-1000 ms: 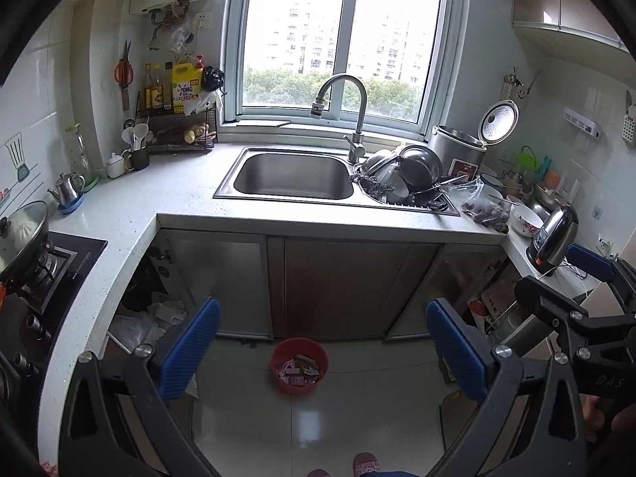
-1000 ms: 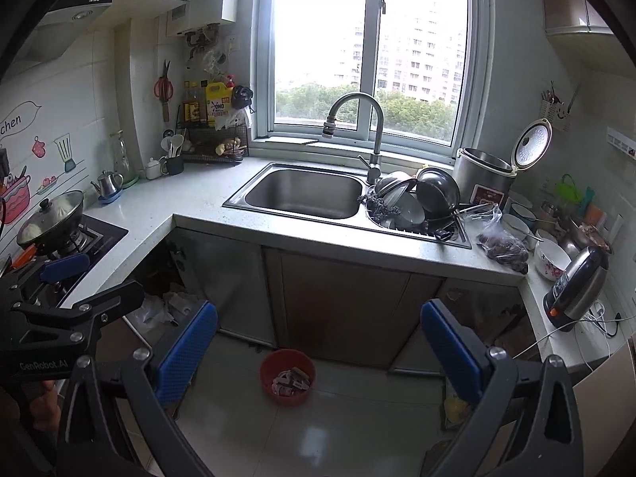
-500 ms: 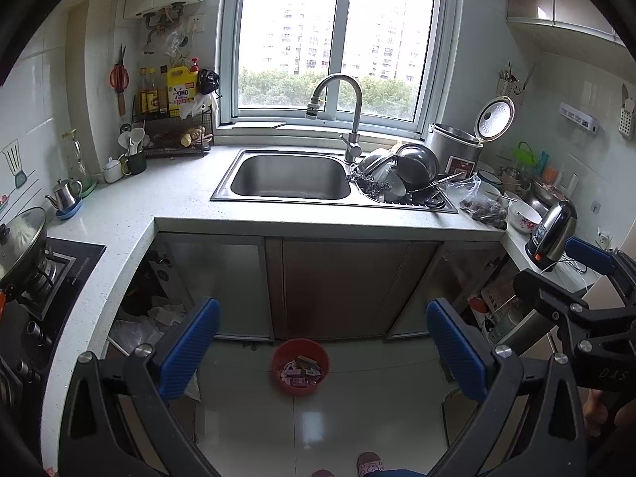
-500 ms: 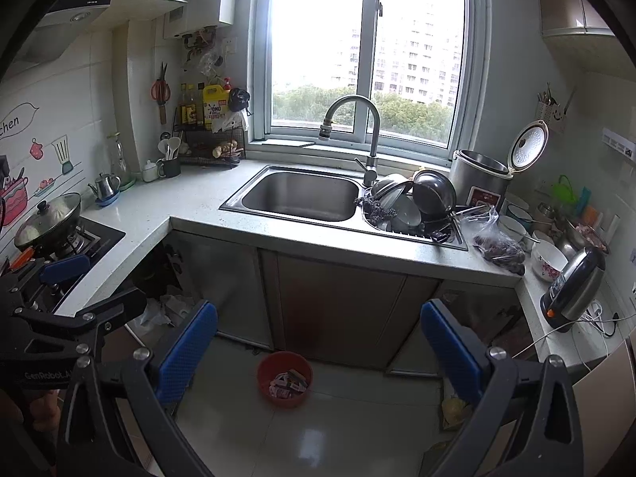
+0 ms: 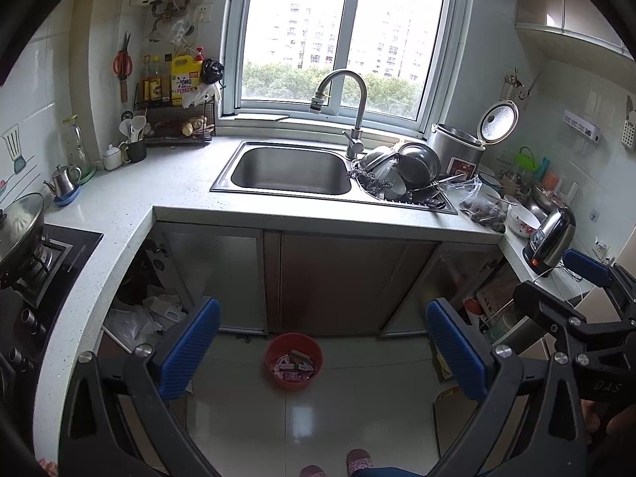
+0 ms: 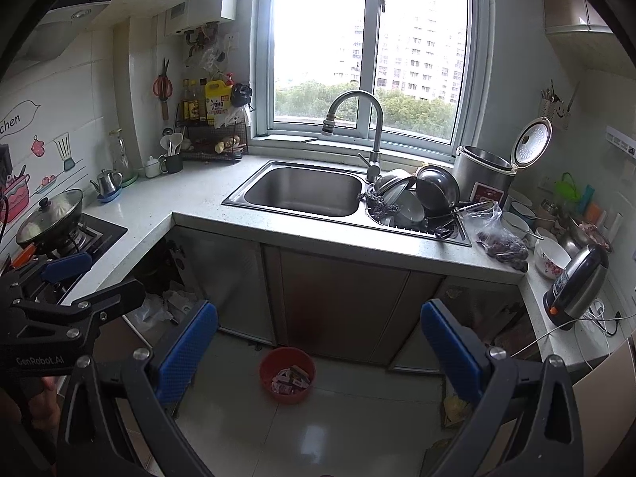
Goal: Collect trash
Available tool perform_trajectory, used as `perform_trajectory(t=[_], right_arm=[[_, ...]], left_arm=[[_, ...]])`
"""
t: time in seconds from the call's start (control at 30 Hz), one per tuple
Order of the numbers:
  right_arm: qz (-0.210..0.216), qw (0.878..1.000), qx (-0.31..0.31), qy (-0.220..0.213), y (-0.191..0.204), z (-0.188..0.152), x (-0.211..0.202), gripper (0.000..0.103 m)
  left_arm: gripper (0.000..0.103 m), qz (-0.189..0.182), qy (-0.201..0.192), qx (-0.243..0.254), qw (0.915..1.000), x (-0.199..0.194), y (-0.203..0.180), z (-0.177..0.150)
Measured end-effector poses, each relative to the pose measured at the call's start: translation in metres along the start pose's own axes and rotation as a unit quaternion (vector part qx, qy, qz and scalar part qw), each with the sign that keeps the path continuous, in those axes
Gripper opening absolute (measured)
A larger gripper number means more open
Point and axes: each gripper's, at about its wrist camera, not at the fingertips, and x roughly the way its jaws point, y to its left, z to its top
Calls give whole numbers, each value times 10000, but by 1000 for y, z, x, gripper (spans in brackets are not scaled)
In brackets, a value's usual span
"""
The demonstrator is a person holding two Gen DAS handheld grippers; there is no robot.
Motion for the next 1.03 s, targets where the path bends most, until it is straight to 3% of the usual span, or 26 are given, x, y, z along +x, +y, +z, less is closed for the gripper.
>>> perform_trajectory(t=[0.63,1.03], right_arm=[[64,9999,93,24,-1,2,-2,102],[26,9999,143,71,5,1,-3,102]], left_arm=[[103,146,-109,209,9996,-2,-16,0],[103,9,-61,200,9998,0,-15,2]])
